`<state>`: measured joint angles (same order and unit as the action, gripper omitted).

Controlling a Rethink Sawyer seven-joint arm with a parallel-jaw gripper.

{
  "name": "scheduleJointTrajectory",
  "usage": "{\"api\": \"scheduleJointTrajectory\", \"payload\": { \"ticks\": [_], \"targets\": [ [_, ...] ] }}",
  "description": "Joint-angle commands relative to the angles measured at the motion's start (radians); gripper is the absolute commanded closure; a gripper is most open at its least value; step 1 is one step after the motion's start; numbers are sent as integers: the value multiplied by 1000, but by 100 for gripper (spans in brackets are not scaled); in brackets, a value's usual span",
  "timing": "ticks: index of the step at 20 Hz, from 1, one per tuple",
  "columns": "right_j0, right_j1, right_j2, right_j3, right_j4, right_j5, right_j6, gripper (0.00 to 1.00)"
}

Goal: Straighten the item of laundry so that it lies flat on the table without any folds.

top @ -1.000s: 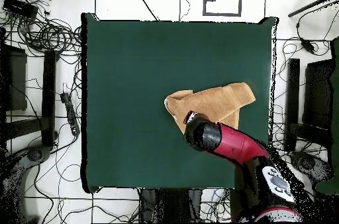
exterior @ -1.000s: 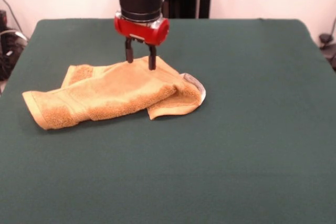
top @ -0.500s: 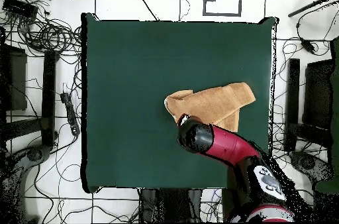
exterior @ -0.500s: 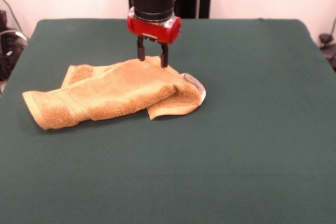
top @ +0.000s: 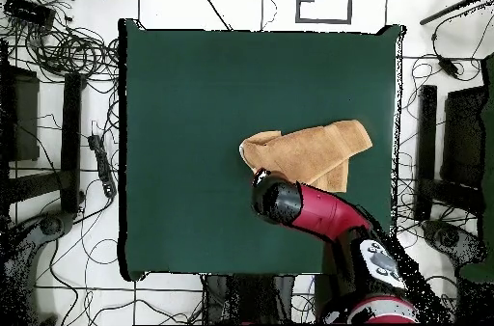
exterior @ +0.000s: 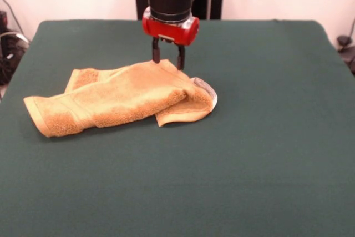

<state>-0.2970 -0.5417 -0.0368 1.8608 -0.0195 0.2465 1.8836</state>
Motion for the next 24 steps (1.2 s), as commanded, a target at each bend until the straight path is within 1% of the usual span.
{"api": "scheduleJointTrajectory", "payload": {
  "ticks": [1,8,12,17,20,24],
  "targets": [
    [34,45,1,61,37,11,196,0],
    [19,26,-13,78,19,11,172,0],
    [16,30,-18,63,15,19,161,0],
    [14,63,-13,37,19,6,158,0],
    [19,104,-1,33,25,-47,177,0],
    [22,117,-8,24,25,-63,181,0]
  ]
}}
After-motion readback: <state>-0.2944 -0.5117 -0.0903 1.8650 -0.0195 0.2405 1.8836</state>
